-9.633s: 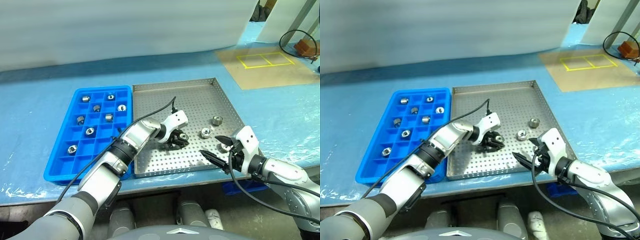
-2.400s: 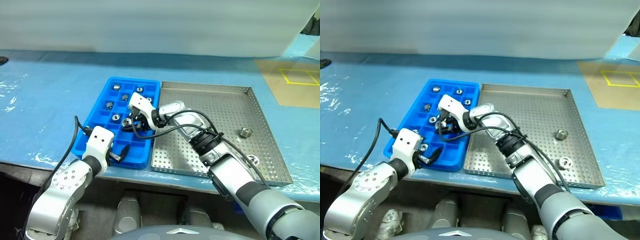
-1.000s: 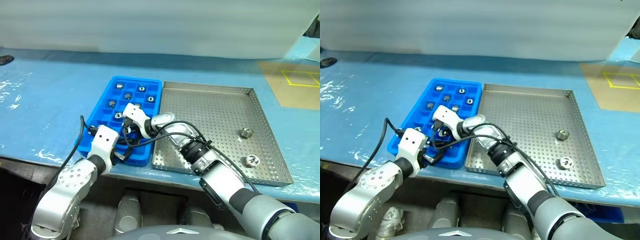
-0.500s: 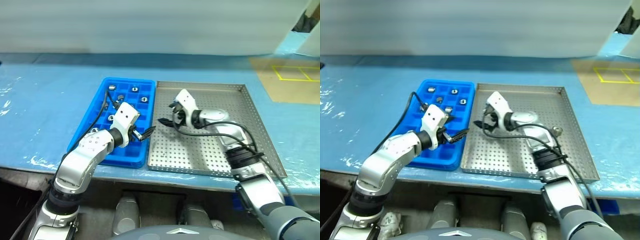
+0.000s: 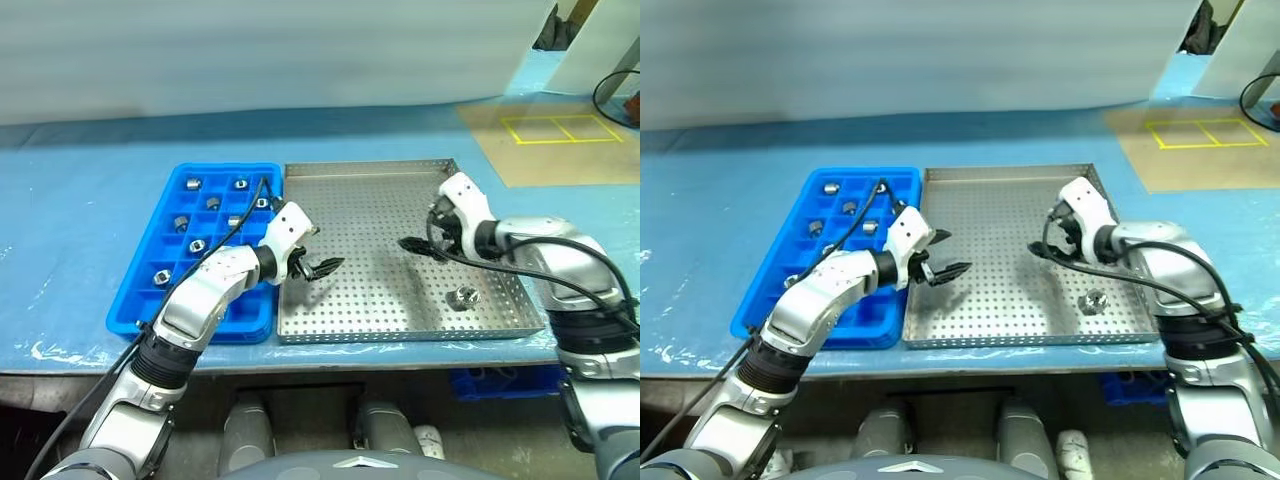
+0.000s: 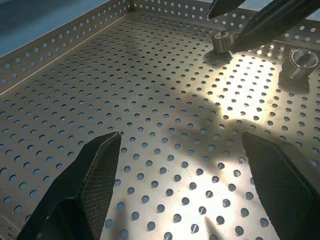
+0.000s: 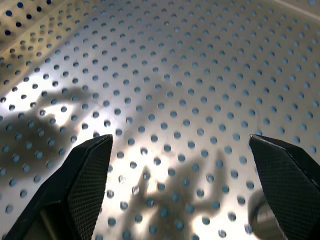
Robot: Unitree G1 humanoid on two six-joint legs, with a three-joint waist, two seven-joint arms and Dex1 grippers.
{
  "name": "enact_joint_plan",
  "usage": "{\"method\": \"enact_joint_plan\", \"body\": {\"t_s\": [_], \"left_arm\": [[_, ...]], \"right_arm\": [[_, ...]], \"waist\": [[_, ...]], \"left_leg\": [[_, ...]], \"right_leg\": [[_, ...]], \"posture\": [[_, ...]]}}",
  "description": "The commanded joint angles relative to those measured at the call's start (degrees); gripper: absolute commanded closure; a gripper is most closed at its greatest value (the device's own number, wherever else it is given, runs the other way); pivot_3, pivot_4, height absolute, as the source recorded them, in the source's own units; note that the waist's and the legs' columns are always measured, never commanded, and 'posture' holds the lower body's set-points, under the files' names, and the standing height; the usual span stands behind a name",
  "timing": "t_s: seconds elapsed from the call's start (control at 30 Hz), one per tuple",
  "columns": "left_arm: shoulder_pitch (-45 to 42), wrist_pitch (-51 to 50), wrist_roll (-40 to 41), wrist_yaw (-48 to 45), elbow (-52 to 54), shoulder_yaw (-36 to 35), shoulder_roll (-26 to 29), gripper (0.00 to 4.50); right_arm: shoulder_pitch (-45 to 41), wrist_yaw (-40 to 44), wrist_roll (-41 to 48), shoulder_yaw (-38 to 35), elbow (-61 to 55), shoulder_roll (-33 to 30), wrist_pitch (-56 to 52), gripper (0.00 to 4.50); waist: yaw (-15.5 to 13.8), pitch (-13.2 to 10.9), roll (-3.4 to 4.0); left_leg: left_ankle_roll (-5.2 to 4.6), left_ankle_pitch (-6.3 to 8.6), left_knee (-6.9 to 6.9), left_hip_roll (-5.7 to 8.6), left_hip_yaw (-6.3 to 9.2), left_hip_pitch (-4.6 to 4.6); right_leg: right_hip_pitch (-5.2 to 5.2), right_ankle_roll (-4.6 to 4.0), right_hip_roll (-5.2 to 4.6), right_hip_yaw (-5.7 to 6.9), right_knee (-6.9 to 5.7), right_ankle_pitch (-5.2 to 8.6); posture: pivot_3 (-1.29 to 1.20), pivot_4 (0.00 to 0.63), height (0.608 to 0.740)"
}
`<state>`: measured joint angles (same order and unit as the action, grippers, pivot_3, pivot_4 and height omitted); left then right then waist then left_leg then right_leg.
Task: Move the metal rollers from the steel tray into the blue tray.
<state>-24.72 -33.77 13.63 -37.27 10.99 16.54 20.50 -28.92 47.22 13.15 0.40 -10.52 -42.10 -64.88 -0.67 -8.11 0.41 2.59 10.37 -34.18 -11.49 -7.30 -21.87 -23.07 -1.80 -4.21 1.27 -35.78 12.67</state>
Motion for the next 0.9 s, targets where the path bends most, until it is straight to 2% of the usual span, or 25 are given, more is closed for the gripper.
{"method": "enact_joint_plan", "body": {"t_s": [0.03, 0.37, 0.77, 0.9], "left_arm": [[-1.40, 2.61, -0.86, -1.32, -0.51, 0.72, -0.40, 0.43], [-1.51, 4.07, -2.13, -3.24, -2.22, 0.89, -0.76, 0.43], [-1.13, 4.58, -3.01, -4.51, -2.79, 0.95, -0.48, 0.43], [-1.08, 4.98, -3.55, -4.78, -3.11, 1.16, -0.50, 0.43]], "right_arm": [[2.77, 0.83, 3.35, -3.33, -4.52, -3.27, -3.38, 0.01], [12.52, -2.51, 4.16, -7.28, -5.13, -8.06, -1.08, 0.01], [20.43, -3.58, 9.14, -11.19, -9.77, -8.44, -3.34, 0.01], [22.33, -5.55, 8.36, -11.01, -8.21, -8.10, -1.66, 0.01]], "waist": [[-0.01, 0.00, 0.00], [0.05, 0.01, 0.01], [0.68, 0.01, 0.01], [1.24, 0.01, 0.01]], "left_leg": [[-0.01, 0.01, 0.00, -0.02, -0.01, 0.06], [-0.26, 0.15, 0.00, -0.20, -0.57, 0.43], [-0.53, 0.32, 0.00, -0.22, -1.04, 0.61], [-0.55, 0.33, 0.00, -0.21, -1.08, 0.64]], "right_leg": [[0.06, 0.00, 0.00, 0.00, 0.00, 0.00], [0.24, -0.06, 0.00, -0.20, 0.03, -0.05], [0.23, -0.05, -0.01, -0.53, 0.11, -0.05], [0.23, -0.04, -0.01, -0.58, 0.11, -0.05]], "posture": [[-0.28, 0.150, 0.740], [-0.30, 0.150, 0.740], [-0.32, 0.150, 0.740], [-0.32, 0.150, 0.740]]}}
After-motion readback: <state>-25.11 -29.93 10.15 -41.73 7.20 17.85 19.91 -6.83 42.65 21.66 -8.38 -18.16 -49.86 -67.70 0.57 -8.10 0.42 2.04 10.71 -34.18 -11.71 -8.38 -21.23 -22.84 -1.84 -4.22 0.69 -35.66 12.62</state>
